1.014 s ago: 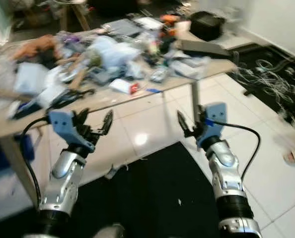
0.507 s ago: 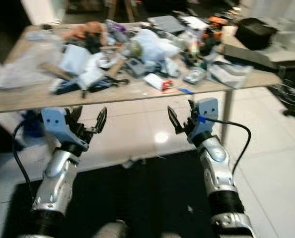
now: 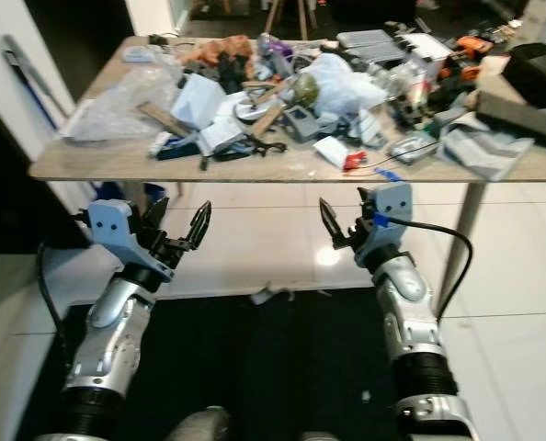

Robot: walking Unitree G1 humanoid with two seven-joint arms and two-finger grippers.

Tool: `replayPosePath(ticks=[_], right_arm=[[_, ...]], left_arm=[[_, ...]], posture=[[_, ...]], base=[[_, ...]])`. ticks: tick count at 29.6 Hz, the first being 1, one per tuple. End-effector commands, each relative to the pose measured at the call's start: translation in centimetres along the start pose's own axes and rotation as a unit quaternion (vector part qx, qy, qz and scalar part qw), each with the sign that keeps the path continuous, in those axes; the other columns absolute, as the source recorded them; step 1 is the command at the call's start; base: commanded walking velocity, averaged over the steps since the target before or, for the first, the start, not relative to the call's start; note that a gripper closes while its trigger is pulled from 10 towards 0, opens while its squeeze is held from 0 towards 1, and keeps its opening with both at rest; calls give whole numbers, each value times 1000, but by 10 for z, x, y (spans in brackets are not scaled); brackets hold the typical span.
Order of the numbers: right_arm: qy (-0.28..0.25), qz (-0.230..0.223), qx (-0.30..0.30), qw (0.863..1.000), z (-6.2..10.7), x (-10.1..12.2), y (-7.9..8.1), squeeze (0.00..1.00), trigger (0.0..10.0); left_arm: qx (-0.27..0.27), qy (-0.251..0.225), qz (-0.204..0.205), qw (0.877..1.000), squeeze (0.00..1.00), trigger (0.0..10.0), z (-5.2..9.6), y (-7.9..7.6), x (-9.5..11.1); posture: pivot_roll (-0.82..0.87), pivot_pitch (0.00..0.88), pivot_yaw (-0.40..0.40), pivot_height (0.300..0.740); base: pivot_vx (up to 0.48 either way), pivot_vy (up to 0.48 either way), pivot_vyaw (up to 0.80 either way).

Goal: Picking trash to rubbish bin

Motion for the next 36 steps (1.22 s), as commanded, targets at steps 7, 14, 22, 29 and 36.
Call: replayPosePath(ticks=[7,14,22,29,36], right_arm=[[12,-4,-3,1000,-1,-3,-2,0,10000],[14,-4,-4,1000,-1,-4,-2,0,10000],[18,-4,-5,1000,-2,-4,-2,0,10000],[19,-5,-6,1000,-2,-4,-3,0,10000],[21,-4,-6,1000,-2,-4,-2,0,10000]], left_arm=[[-9,5,7,1000,0,10000,1,-1,-2],[-14,3,8,1000,0,10000,0,-2,-2],[-18,2,8,1000,0,10000,0,-2,-1],[-21,0,8,1000,0,10000,0,-3,-1],[-23,-3,10,1000,0,10000,0,-3,0]], posture=[[-2,0,-33,740],[-2,0,-33,740],[-2,0,-33,740],[-2,0,-33,740],[-2,0,-33,740]], base=[[327,0,0],[380,0,0],[469,0,0],[454,0,0],[467,0,0]])
Point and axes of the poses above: a point about 5 cm out from each wrist's last joint towards the gripper, its own z axis pointing back from the gripper into the wrist, its own x axis along the axis of the wrist's last joint, y = z × x, the point moved 3 cm from there along -z, pointing out of the wrist towards the gripper, and after that the axes turned 15 degrees about -z, right-handed, at the moved point
